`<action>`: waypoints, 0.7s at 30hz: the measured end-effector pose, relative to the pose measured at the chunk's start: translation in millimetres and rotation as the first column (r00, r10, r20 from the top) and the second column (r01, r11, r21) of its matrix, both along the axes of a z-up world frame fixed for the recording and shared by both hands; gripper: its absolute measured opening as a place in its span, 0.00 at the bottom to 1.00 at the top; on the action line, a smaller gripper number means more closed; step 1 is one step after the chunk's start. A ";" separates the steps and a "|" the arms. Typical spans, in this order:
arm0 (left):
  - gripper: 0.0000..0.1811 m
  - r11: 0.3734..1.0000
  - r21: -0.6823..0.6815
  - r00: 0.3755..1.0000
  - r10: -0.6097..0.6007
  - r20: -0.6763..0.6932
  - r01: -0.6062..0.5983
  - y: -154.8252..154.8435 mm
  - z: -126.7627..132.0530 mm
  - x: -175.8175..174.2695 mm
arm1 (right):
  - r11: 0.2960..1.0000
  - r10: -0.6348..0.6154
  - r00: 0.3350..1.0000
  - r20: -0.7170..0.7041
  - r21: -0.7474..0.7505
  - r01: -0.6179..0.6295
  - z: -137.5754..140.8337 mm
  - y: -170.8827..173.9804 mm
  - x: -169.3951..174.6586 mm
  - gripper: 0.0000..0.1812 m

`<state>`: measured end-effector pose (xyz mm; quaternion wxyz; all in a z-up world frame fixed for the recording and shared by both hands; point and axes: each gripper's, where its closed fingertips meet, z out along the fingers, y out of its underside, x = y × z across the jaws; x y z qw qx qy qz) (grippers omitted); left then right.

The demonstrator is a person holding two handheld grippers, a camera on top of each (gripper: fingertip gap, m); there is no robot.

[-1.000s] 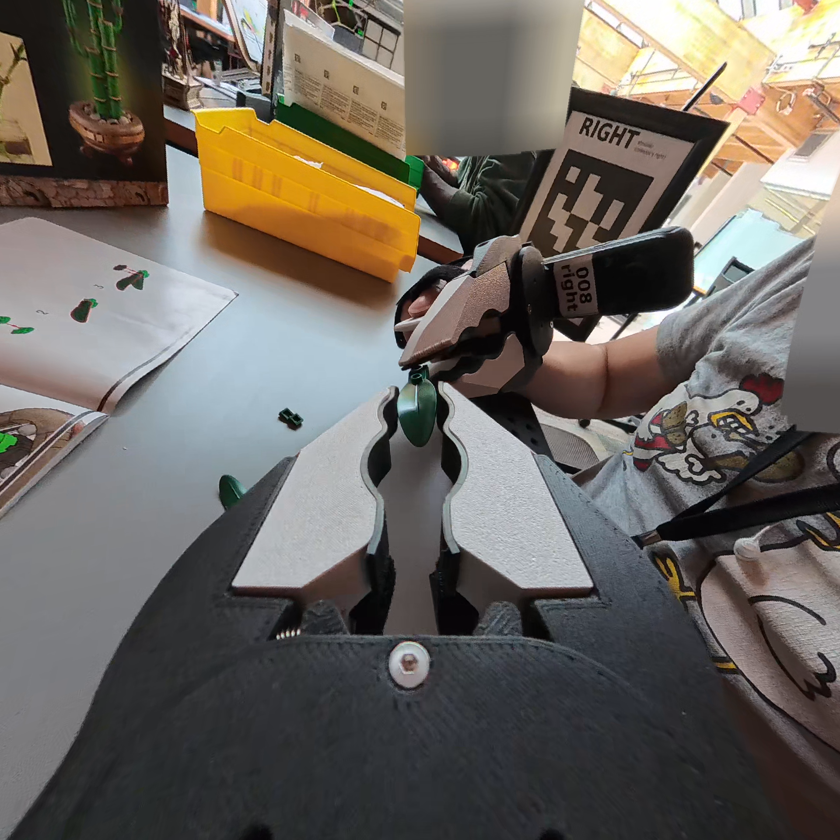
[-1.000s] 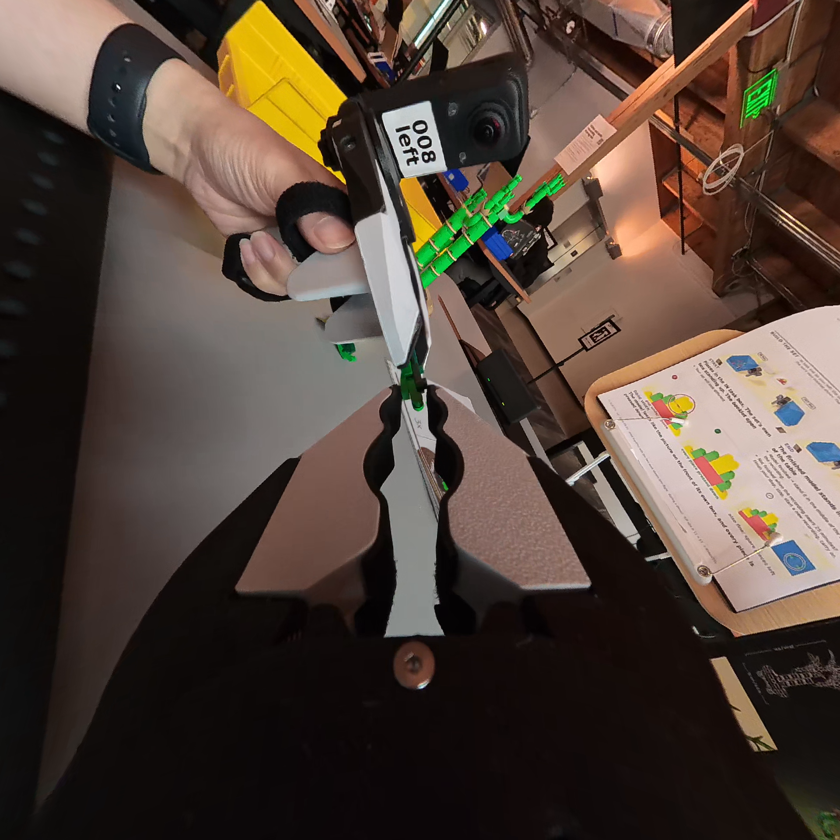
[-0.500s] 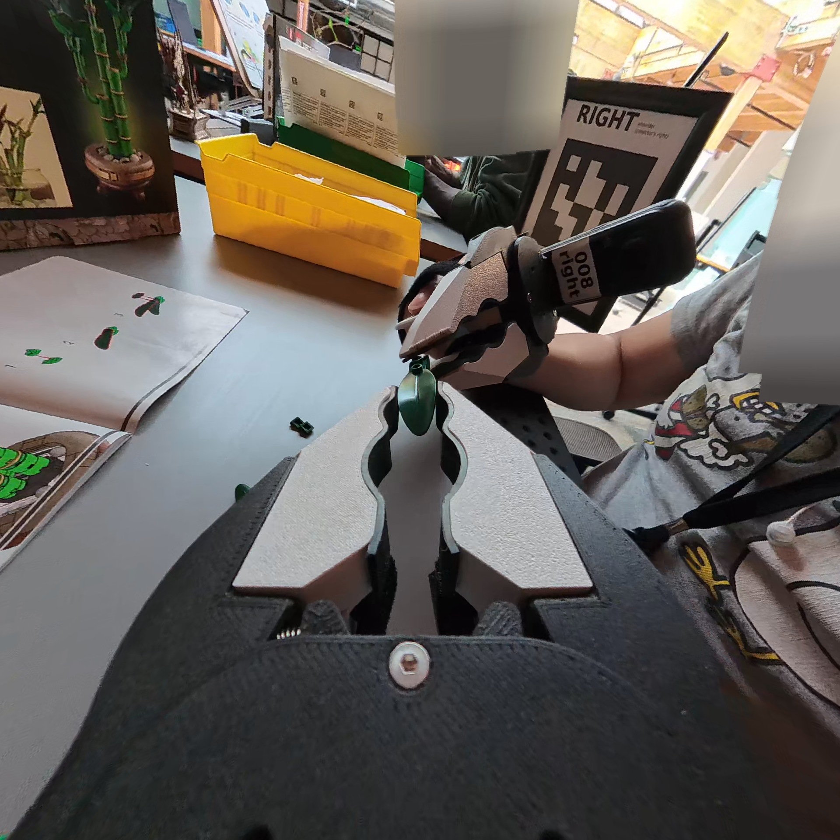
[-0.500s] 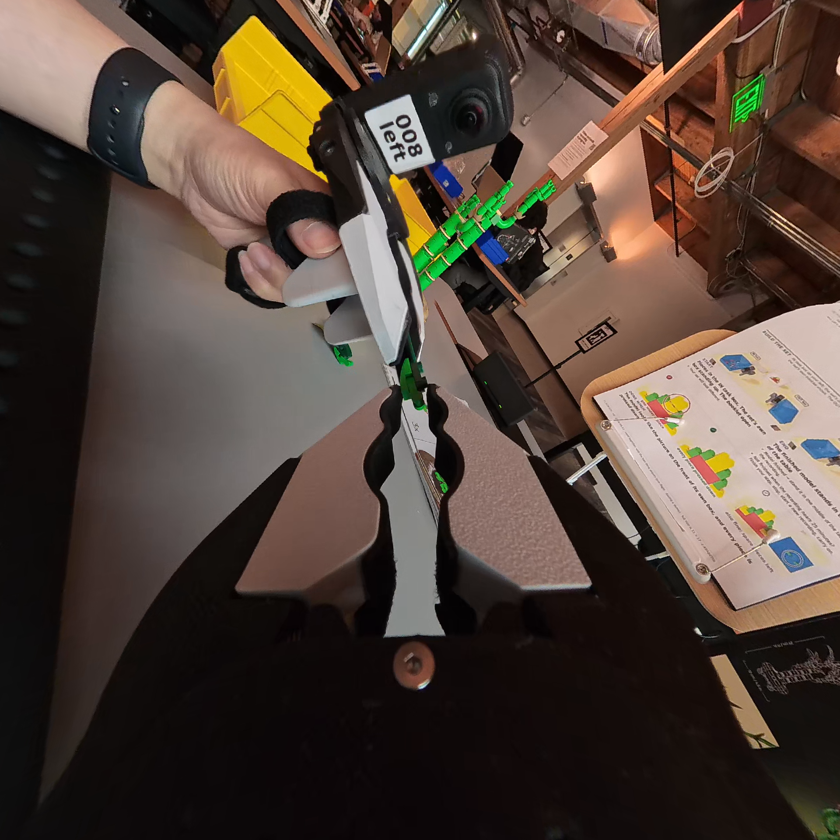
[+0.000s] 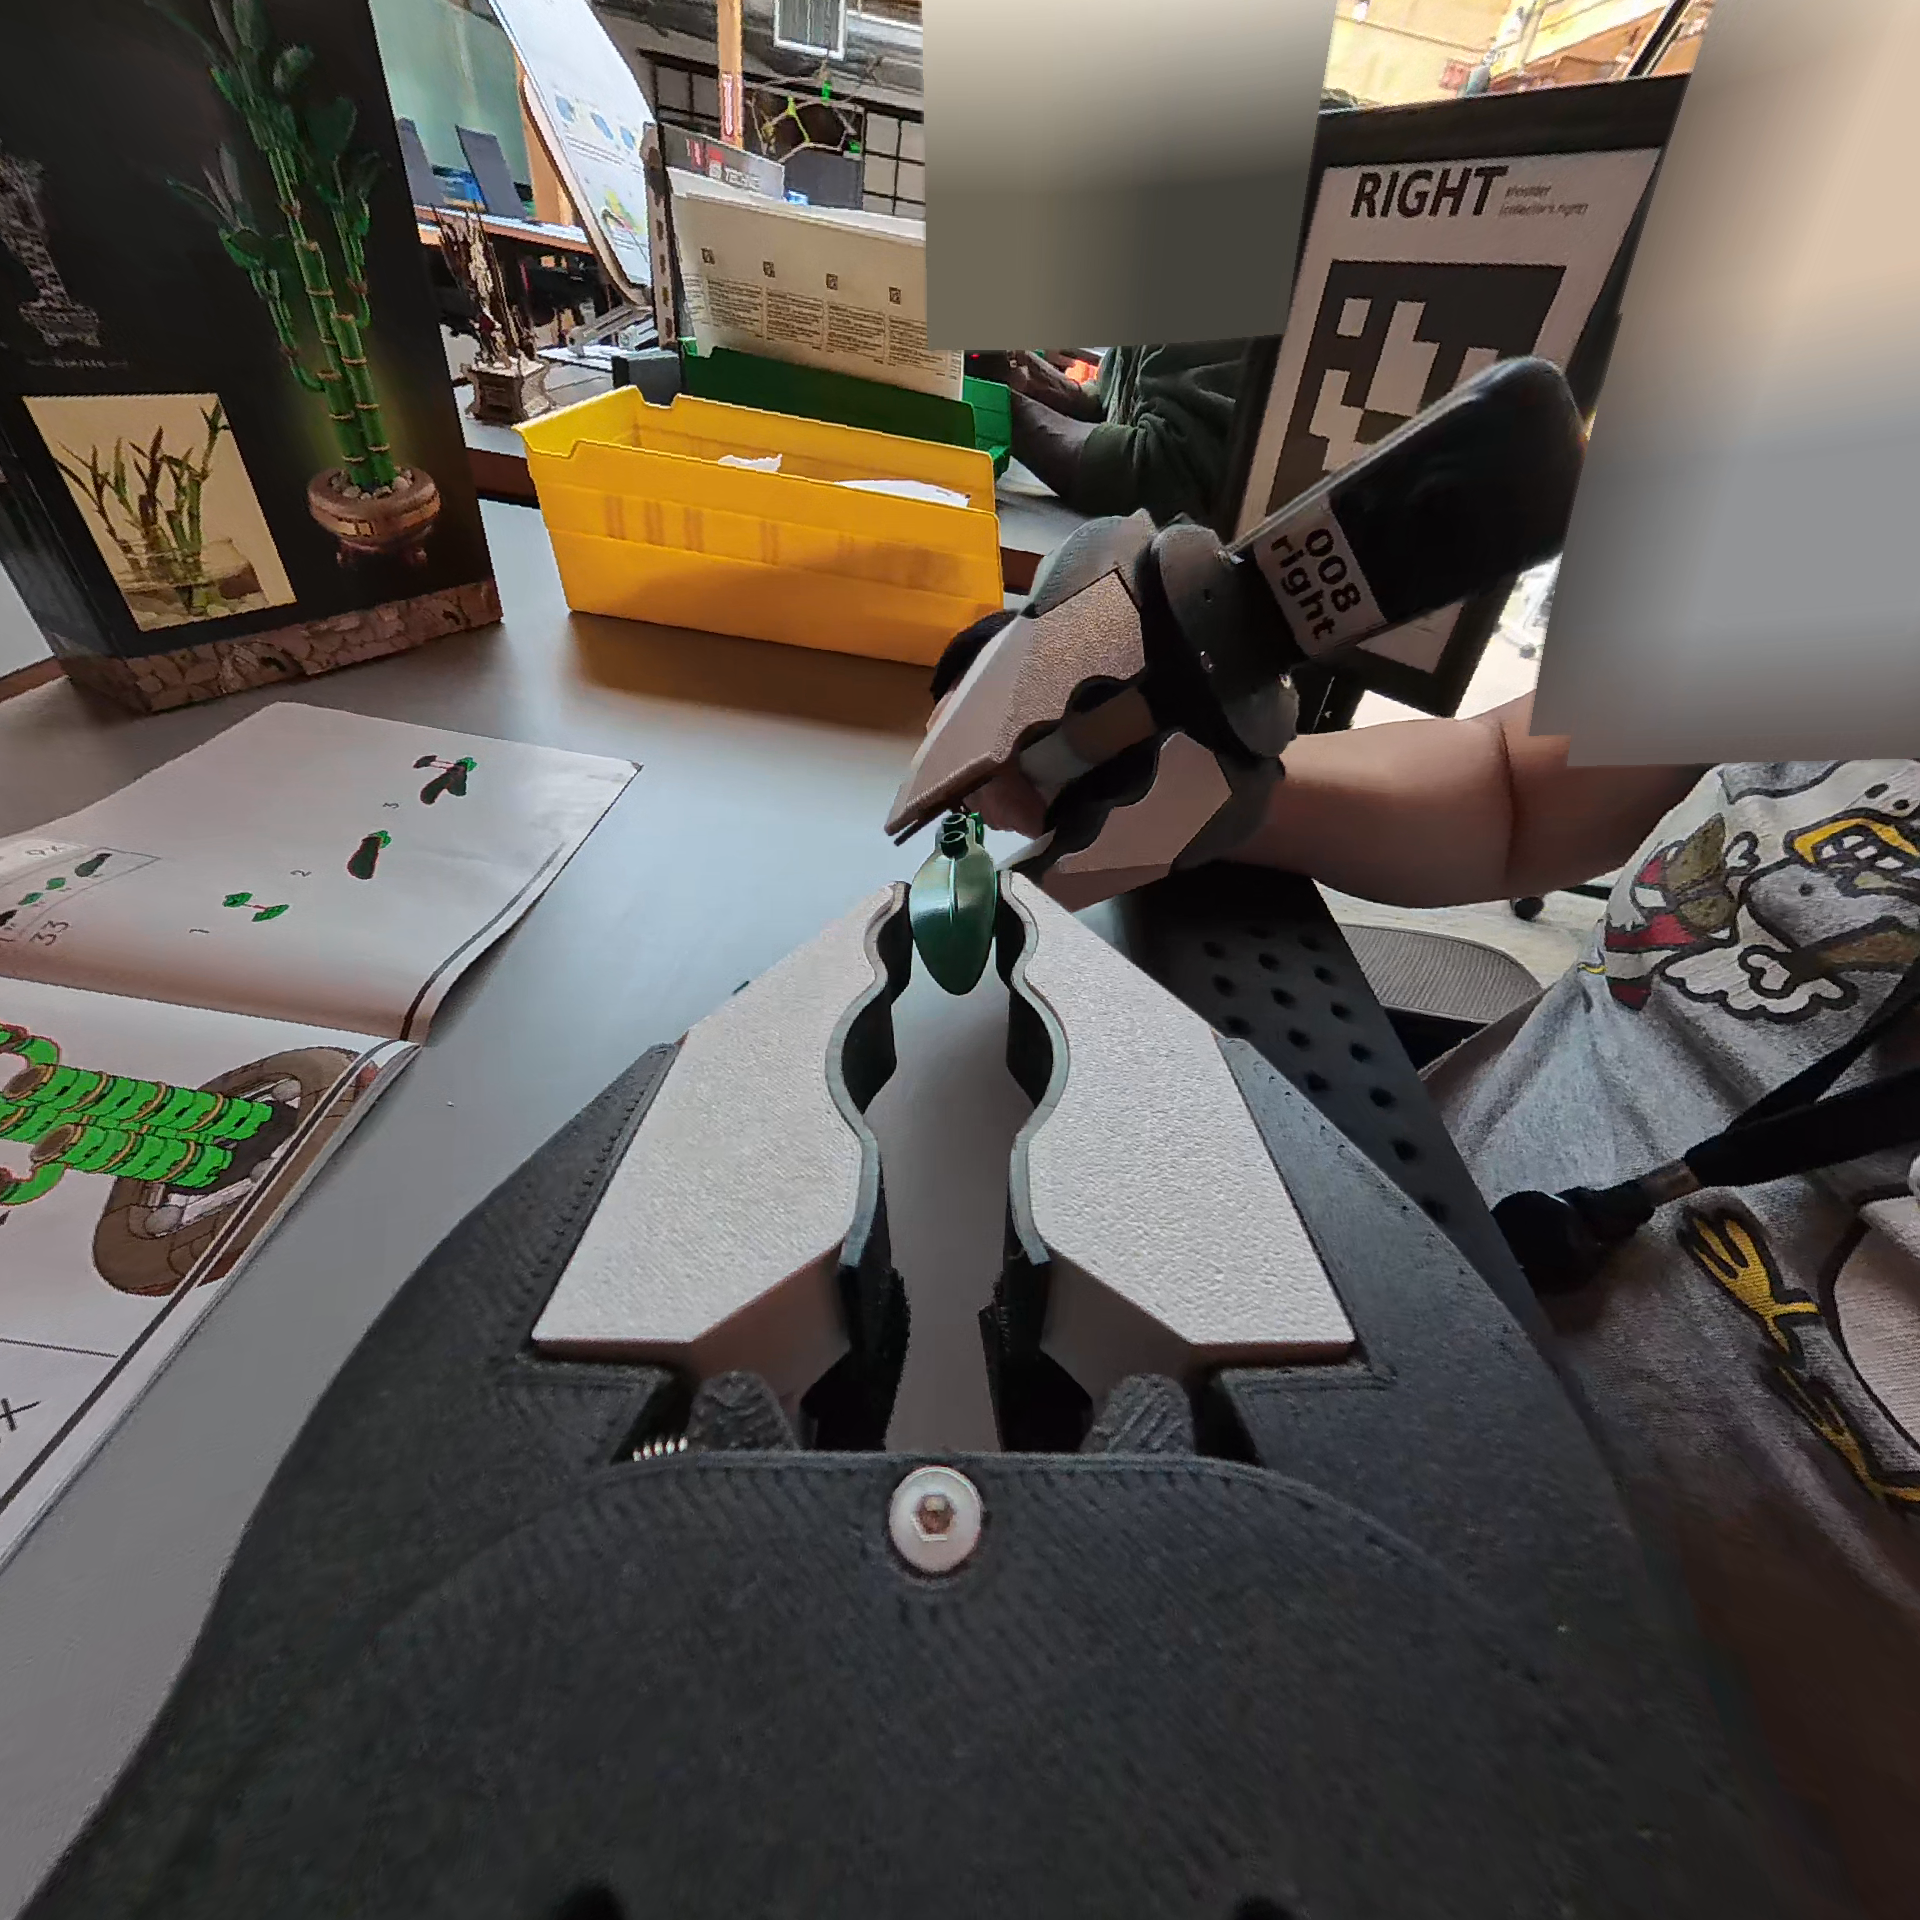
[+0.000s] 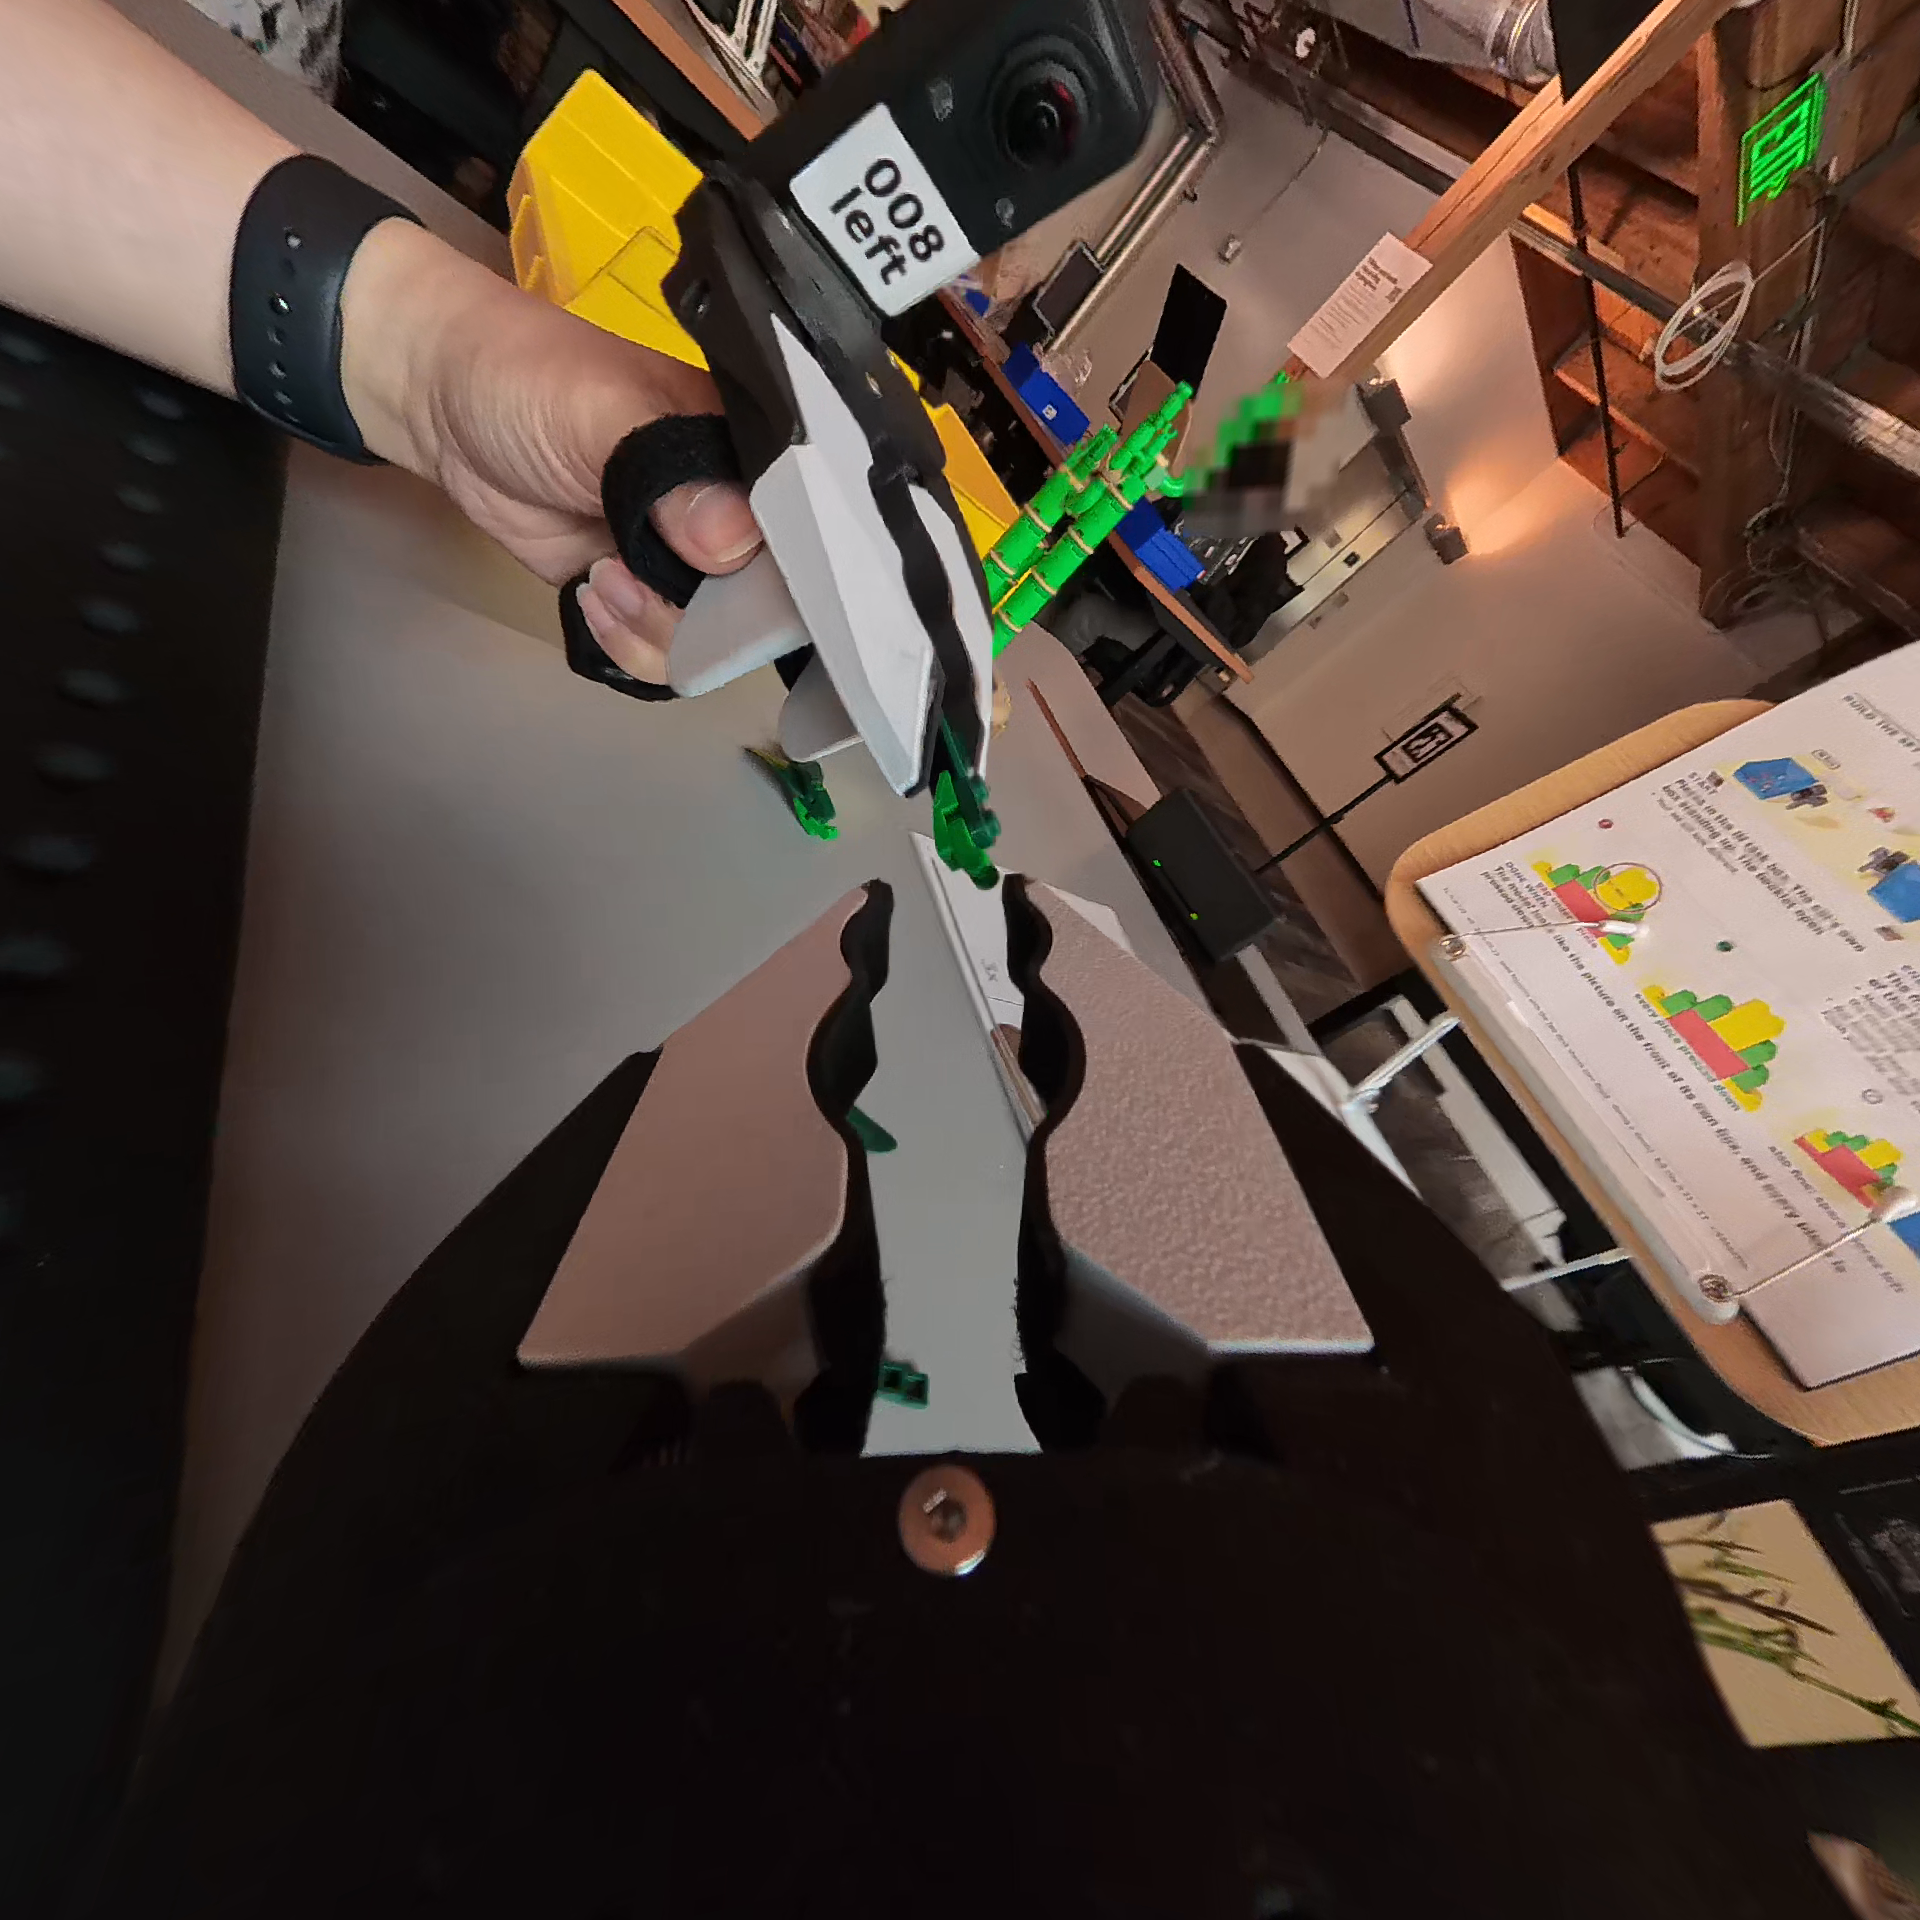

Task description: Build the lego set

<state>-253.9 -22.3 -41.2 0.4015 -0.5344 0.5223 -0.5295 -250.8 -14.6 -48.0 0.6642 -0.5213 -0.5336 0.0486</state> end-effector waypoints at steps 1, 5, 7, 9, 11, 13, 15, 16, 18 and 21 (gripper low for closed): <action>0.07 1.000 0.021 1.000 0.004 -0.001 -0.004 0.4 0.1 -1.1 | 0.999 0.018 1.000 -0.023 -0.049 -0.019 -1.2 -0.3 0.4 0.12; 0.07 0.992 0.123 1.000 0.018 0.009 -0.019 1.1 1.3 -4.5 | 0.905 0.123 0.968 -0.220 -0.376 -0.200 -5.8 -7.9 -0.2 0.20; 0.07 0.989 0.147 1.000 0.007 0.018 -0.010 -1.1 2.1 -4.8 | 0.818 0.121 0.933 -0.338 -0.499 -0.287 -2.7 -8.3 1.7 0.22; 0.07 0.988 0.152 1.000 -0.006 0.024 0.002 -3.3 2.4 -4.3 | 0.701 0.130 0.889 -0.440 -0.593 -0.396 -1.0 -13.3 0.6 0.19; 0.07 0.988 0.156 1.000 -0.014 0.027 0.010 -4.9 2.0 -3.5 | 0.599 0.075 0.849 -0.524 -0.657 -0.458 -0.4 -9.7 -0.5 0.16; 0.07 0.987 0.162 1.000 -0.020 0.023 0.016 -6.3 1.0 -2.5 | 0.506 0.079 0.797 -0.599 -0.665 -0.550 3.8 -14.9 -3.5 0.11; 0.07 0.986 0.166 0.999 -0.025 0.021 0.021 -7.4 0.1 -1.9 | 0.470 0.076 0.761 -0.644 -0.650 -0.598 9.4 -16.5 -3.9 0.09; 0.07 0.986 0.167 0.999 -0.027 0.019 0.023 -7.9 -0.2 -1.7 | 0.472 0.071 0.747 -0.661 -0.638 -0.609 12.2 -15.4 -2.8 0.07; 0.07 0.985 0.170 1.000 -0.023 0.022 0.019 -7.6 0.2 -1.5 | 0.477 0.061 0.752 -0.657 -0.642 -0.600 11.4 -12.7 -0.7 0.06; 0.07 0.985 0.172 0.999 -0.019 0.027 0.014 -7.2 0.7 -1.3 | 0.493 0.065 0.751 -0.658 -0.633 -0.597 13.5 -13.1 0.1 0.05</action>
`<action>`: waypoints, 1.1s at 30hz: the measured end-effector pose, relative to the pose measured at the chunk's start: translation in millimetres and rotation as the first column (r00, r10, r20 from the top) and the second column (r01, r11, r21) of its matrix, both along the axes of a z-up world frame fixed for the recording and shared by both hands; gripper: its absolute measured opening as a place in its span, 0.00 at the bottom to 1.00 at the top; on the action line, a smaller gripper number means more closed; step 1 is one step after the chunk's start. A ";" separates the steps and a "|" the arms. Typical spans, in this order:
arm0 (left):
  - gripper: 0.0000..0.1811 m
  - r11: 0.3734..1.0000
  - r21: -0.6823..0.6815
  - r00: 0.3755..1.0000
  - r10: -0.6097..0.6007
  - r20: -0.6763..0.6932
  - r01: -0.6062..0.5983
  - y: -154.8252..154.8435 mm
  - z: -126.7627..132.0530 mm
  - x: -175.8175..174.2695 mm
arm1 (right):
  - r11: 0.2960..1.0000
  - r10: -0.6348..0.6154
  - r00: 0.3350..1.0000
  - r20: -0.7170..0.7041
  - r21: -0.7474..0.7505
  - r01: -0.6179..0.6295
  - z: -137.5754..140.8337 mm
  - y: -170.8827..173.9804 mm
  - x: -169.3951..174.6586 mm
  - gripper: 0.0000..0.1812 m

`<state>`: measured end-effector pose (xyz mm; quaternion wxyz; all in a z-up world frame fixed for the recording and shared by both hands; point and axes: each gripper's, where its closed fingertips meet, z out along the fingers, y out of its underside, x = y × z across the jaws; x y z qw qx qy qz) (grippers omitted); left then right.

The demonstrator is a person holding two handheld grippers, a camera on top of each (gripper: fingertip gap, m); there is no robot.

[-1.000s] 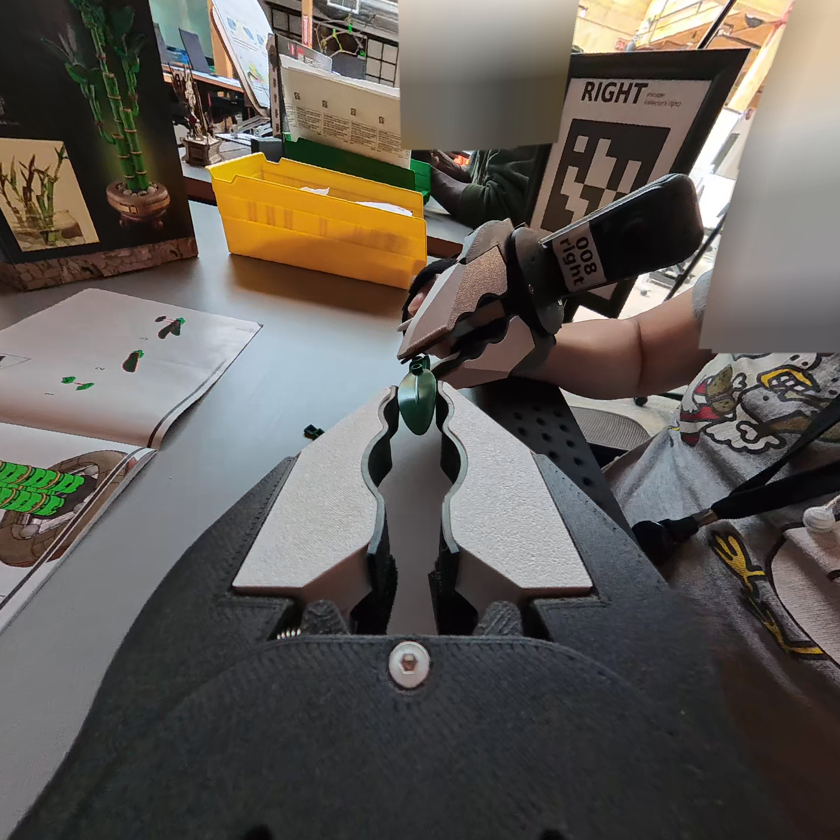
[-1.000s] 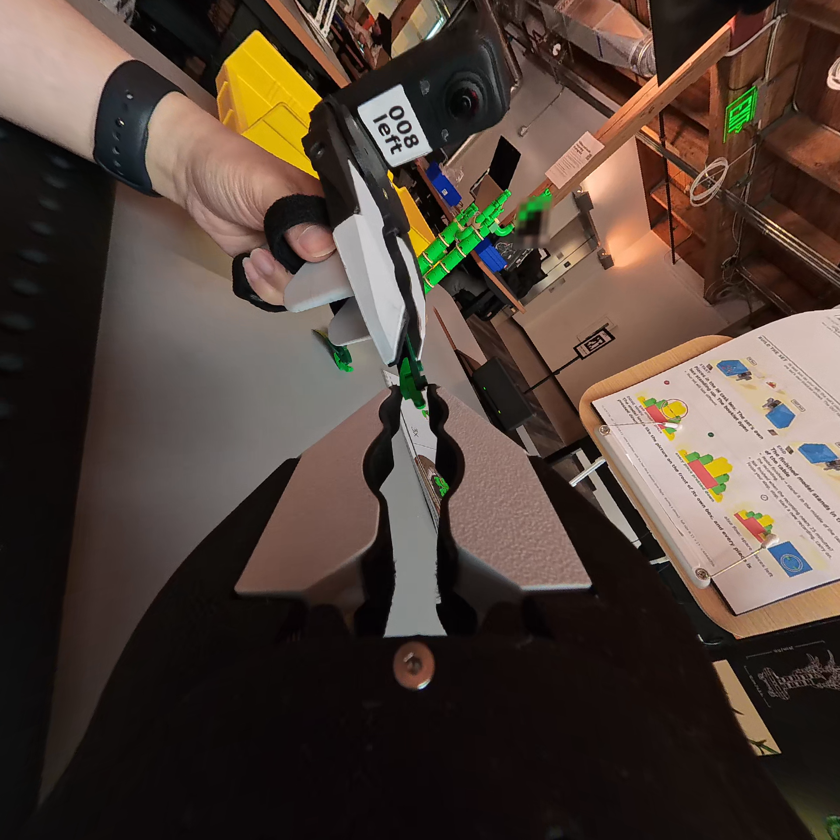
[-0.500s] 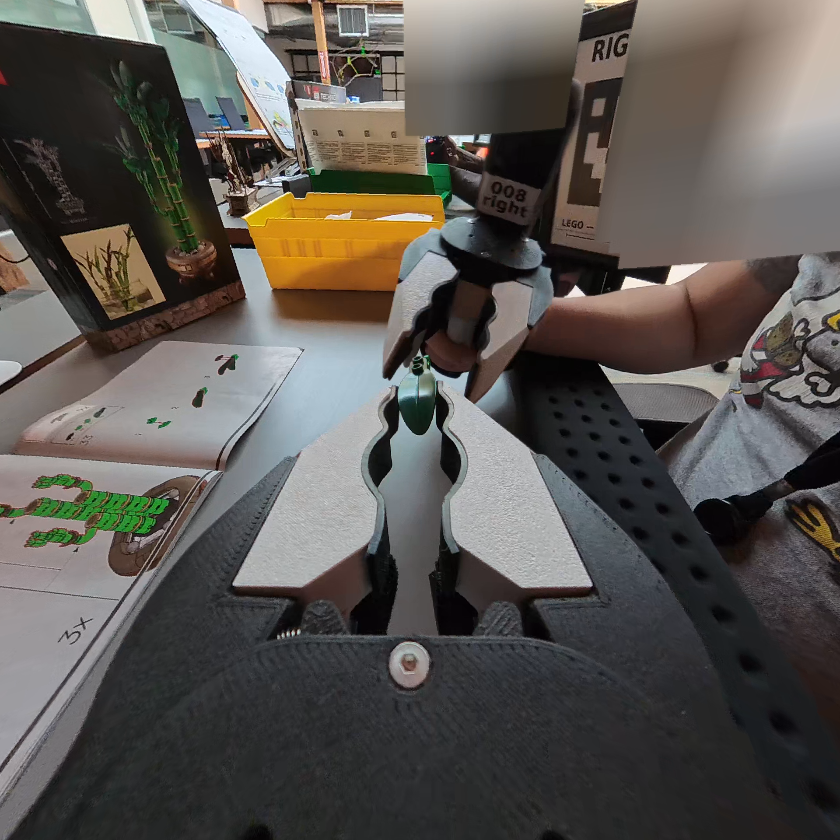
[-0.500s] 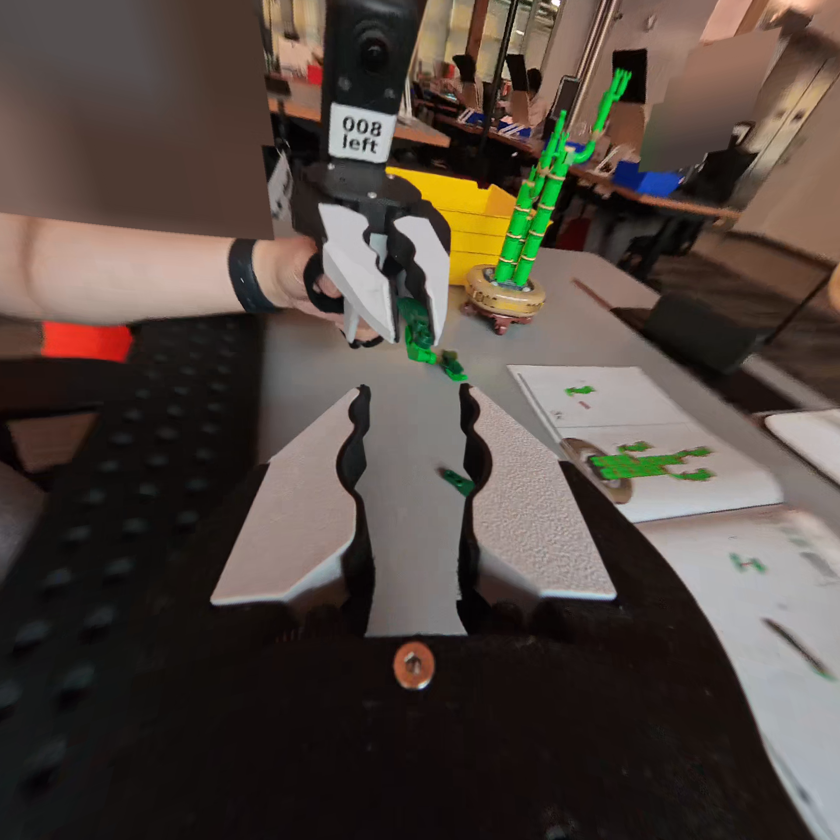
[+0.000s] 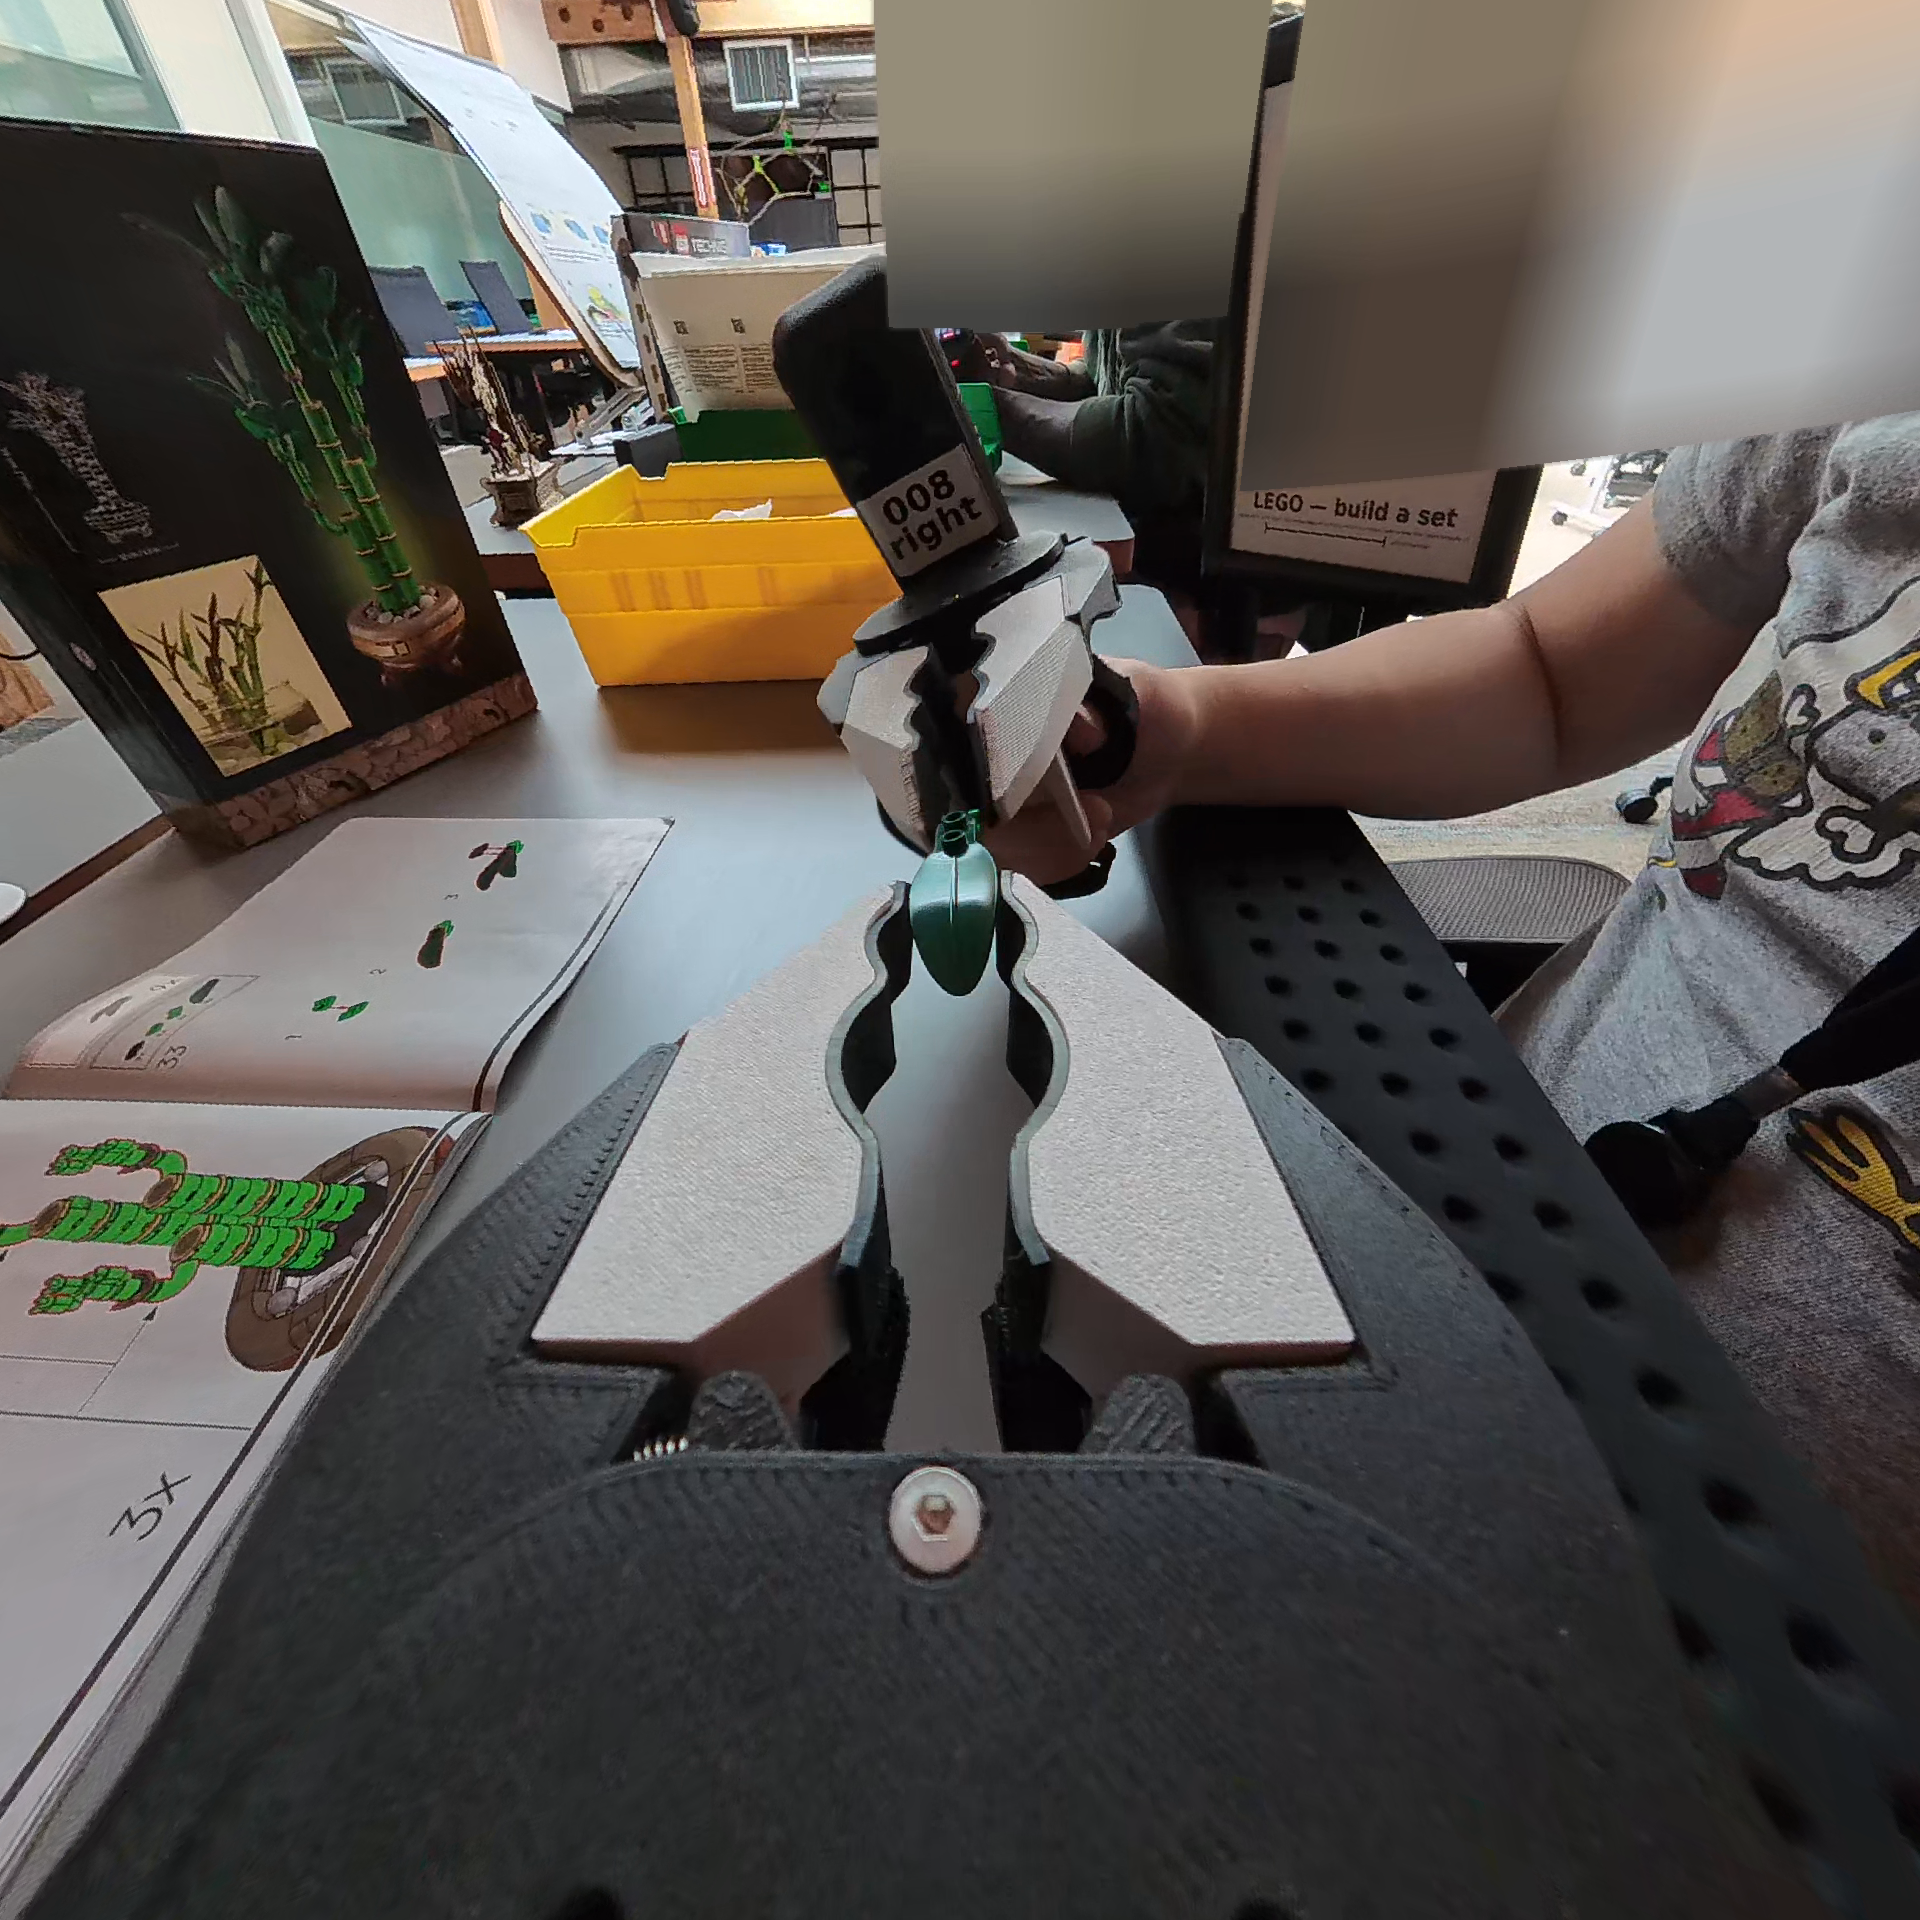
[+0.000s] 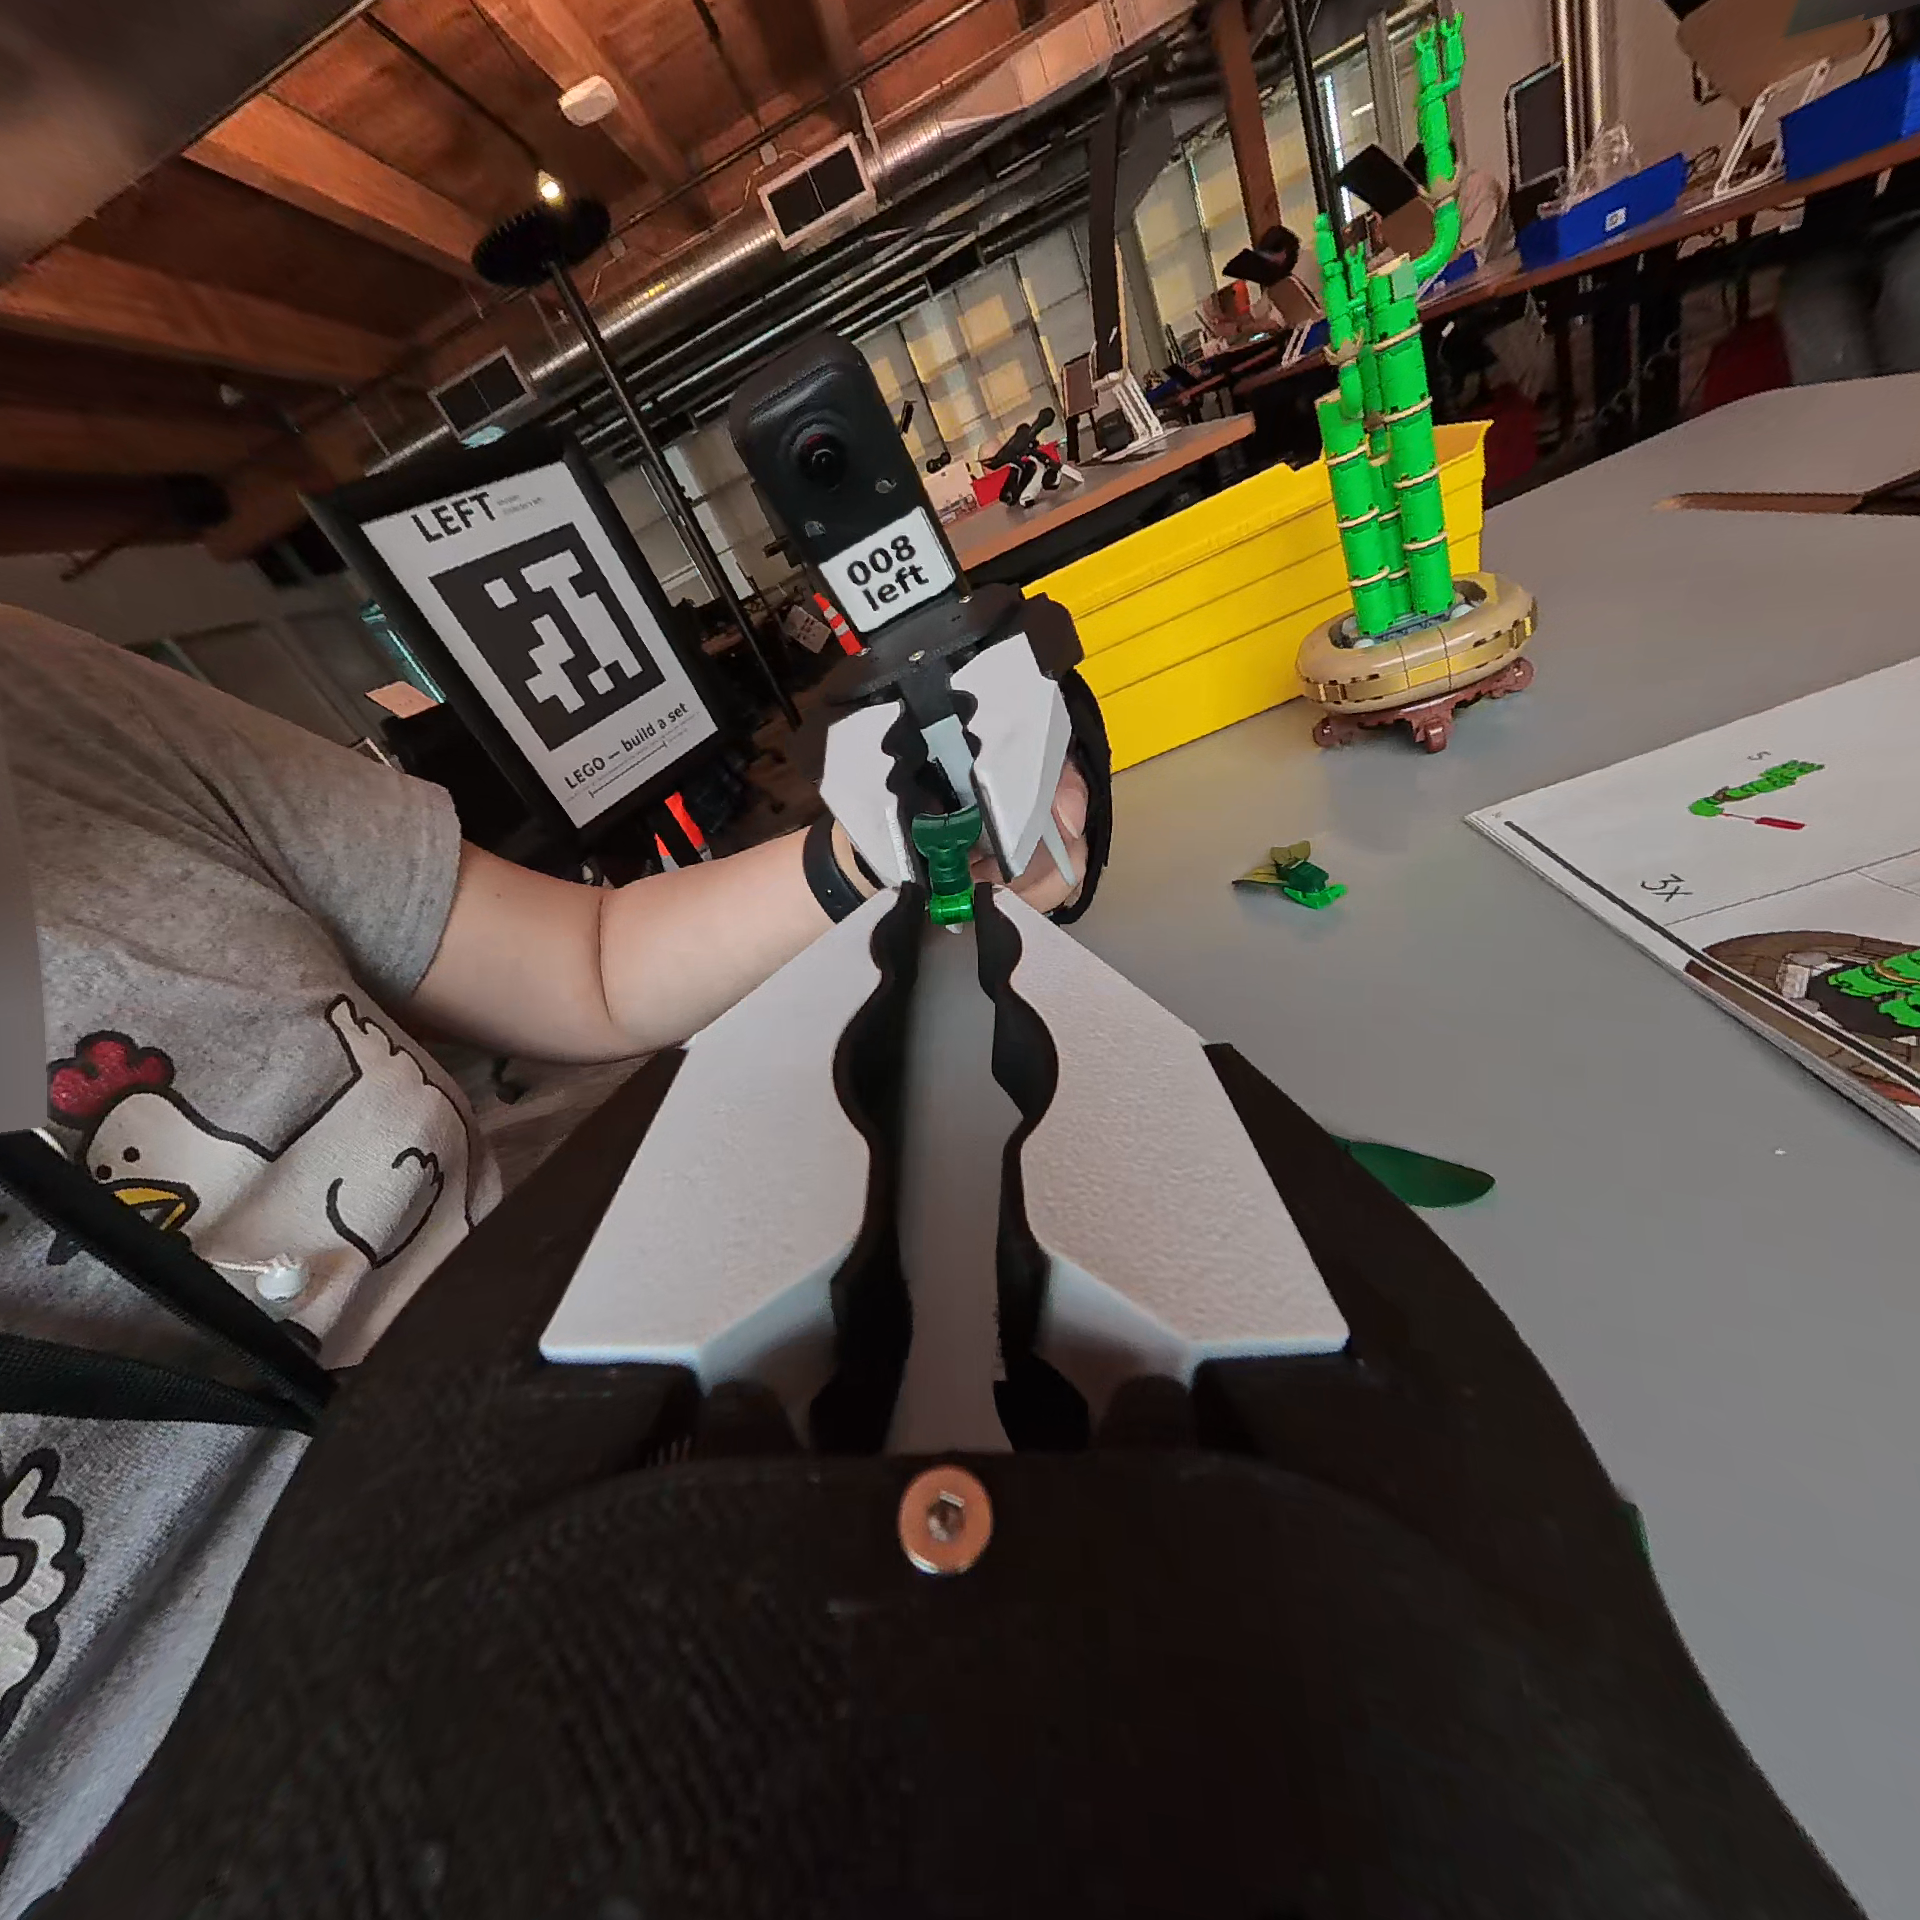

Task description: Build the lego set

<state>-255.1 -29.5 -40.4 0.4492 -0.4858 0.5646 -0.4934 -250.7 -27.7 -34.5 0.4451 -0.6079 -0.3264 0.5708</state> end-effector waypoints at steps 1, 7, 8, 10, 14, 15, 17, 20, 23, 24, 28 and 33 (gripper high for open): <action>0.08 1.000 -0.001 1.000 -0.001 0.002 0.001 -0.3 0.3 0.2 | 1.000 -0.004 1.000 0.006 0.006 0.004 -0.4 0.2 -0.1 0.05; 0.08 1.000 -0.006 1.000 0.001 0.000 -0.001 -1.0 -0.7 1.4 | 0.999 -0.017 0.999 0.031 0.032 0.016 -1.7 0.3 -0.1 0.04; 0.08 1.000 -0.010 1.000 0.001 -0.001 -0.001 -0.9 -1.0 1.4 | 0.999 -0.019 0.999 0.031 0.032 0.018 -1.9 0.5 0.0 0.04; 0.07 1.000 -0.015 1.000 0.002 -0.004 -0.002 -0.5 -1.4 1.6 | 0.999 -0.020 0.999 0.030 0.031 0.019 -2.1 0.9 0.3 0.04; 0.08 1.000 -0.010 1.000 0.007 -0.009 -0.007 -0.1 -2.4 1.9 | 0.999 -0.027 0.999 0.035 0.039 0.026 -2.5 1.8 0.8 0.04; 0.08 1.000 -0.011 1.000 0.008 -0.011 -0.008 0.2 -2.8 1.8 | 0.999 -0.029 0.999 0.037 0.036 0.028 -3.0 2.3 0.7 0.04; 0.08 1.000 -0.018 1.000 0.005 -0.014 -0.005 0.1 -3.4 1.7 | 0.999 -0.024 0.999 0.038 0.027 0.023 -3.8 2.0 0.4 0.03; 0.07 0.998 -0.058 1.000 -0.007 -0.023 0.006 0.0 -5.0 2.0 | 0.999 -0.032 0.998 0.049 0.036 0.030 -4.1 2.8 1.2 0.03; 0.09 0.997 -0.071 1.000 0.006 -0.030 -0.008 3.2 -6.6 2.0 | 0.998 -0.046 0.998 0.050 0.034 0.044 -3.9 5.0 2.7 0.03; 0.12 0.997 -0.071 0.999 0.013 -0.033 -0.016 4.7 -7.2 1.7 | 0.998 -0.052 0.998 0.045 0.030 0.051 -3.2 6.3 4.0 0.03; 0.21 0.992 -0.112 0.997 0.051 -0.053 -0.057 15.7 -8.1 -3.4 | 0.981 -0.185 0.981 0.061 0.077 0.180 -1.5 24.6 20.5 0.03; 0.19 0.969 -0.107 0.964 0.205 -0.167 -0.225 50.5 -26.2 -20.0 | 0.848 -0.497 0.863 0.091 0.261 0.461 8.6 56.5 65.6 0.03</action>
